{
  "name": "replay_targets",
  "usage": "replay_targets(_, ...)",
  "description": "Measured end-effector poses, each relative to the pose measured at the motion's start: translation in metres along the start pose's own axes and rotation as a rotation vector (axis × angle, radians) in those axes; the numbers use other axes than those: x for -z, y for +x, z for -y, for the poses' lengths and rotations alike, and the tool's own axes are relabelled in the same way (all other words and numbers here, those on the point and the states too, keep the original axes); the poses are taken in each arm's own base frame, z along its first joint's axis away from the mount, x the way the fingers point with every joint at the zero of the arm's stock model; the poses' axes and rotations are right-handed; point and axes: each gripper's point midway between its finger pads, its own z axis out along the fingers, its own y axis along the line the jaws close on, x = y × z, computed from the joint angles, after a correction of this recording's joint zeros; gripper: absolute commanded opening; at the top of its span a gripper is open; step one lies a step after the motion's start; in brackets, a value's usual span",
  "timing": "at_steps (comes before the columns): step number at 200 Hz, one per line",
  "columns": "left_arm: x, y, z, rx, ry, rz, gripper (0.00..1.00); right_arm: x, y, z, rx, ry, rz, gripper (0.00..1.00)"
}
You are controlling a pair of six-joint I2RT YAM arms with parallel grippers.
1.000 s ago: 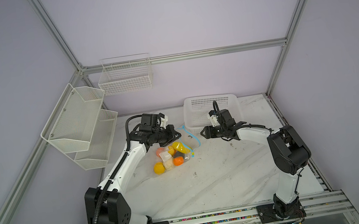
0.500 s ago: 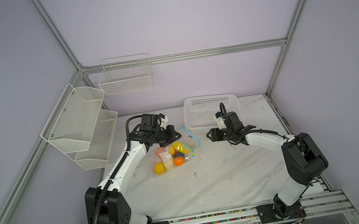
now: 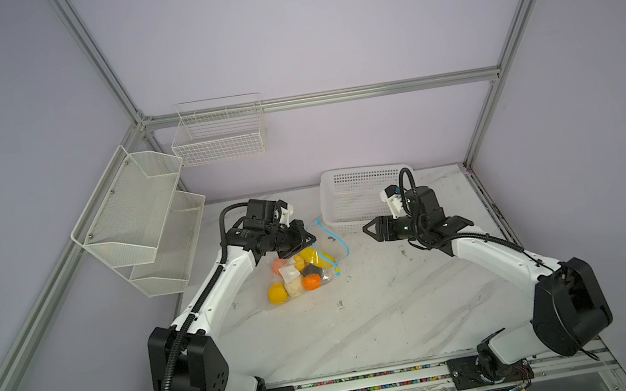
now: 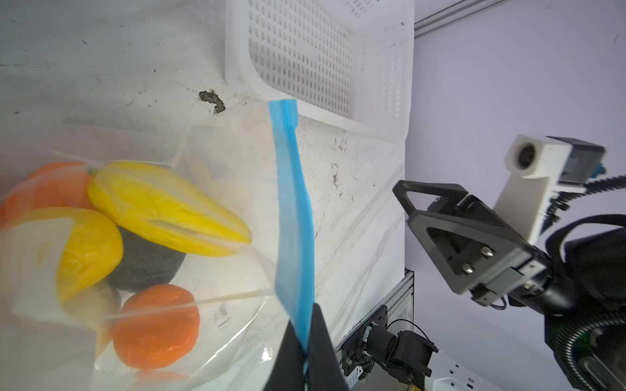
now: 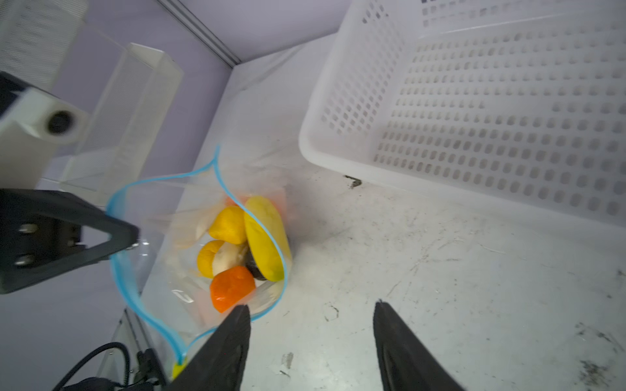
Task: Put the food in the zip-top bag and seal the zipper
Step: 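Move the right gripper to the blue zipper edge and pinch it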
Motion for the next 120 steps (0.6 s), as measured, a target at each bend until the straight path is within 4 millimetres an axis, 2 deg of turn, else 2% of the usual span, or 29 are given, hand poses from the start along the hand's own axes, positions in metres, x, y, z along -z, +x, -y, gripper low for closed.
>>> replay_targets(12,0.000,0.001,-0.001,0.002,-0.003,-0.003,0.00,0.004,0.000,-0.016,-0.047,-0.067,0.005,0.56)
replay_targets(25,0.001,0.001,0.000,0.002,-0.003,-0.003,0.00,0.001,0.008,-0.024,-0.101,-0.105,-0.016,0.55)
replay_targets(63,0.006,0.002,0.002,-0.001,0.000,0.003,0.00,-0.028,0.035,-0.023,-0.237,-0.099,-0.121,0.55)
replay_targets(99,0.006,0.004,0.001,0.003,-0.006,-0.001,0.00,-0.054,0.058,-0.024,-0.288,-0.089,-0.197,0.55)
replay_targets(120,0.006,0.004,0.000,0.005,-0.008,-0.003,0.00,-0.069,0.068,-0.027,-0.298,-0.085,-0.235,0.50)
